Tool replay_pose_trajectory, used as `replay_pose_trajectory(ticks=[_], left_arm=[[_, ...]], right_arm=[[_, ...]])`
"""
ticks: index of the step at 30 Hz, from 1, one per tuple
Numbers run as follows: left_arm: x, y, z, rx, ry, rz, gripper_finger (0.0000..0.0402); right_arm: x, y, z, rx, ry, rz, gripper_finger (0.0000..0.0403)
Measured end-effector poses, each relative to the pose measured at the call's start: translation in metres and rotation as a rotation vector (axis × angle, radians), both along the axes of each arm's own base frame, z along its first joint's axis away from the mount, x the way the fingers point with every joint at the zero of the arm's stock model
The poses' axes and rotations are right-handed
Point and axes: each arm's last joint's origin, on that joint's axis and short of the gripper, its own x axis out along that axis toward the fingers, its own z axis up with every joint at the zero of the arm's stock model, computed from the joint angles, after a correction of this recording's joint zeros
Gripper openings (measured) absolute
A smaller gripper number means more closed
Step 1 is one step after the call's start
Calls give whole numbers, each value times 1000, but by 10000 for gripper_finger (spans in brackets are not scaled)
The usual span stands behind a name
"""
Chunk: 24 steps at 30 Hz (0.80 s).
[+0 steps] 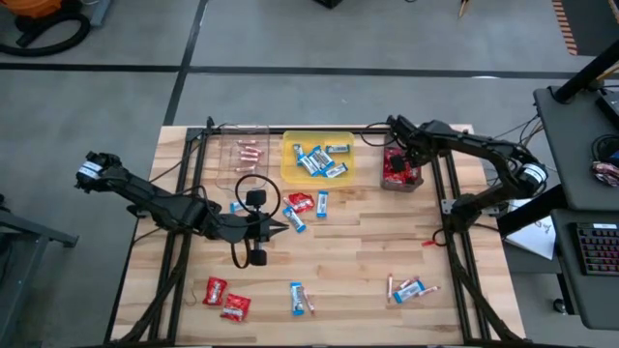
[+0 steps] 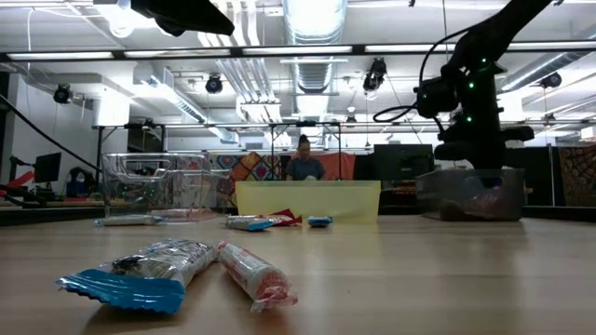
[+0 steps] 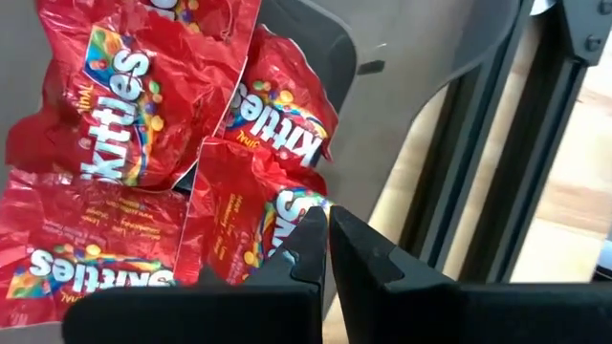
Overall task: Sort candy
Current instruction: Put the red candy into the black bin, then put the white chocolate into the yellow bin
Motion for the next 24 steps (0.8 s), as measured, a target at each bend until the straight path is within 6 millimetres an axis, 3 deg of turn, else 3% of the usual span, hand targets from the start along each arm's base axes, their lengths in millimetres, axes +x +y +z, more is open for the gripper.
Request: replay_pose_trajectory(ticks=[16, 24], left_arm=[[0, 0, 0, -1, -1, 1, 0], [0, 0, 0, -15, -5, 8, 0]], right_arm=[[4, -4, -12, -76, -87, 37, 12], [8, 6, 37, -185, -178, 67, 12]])
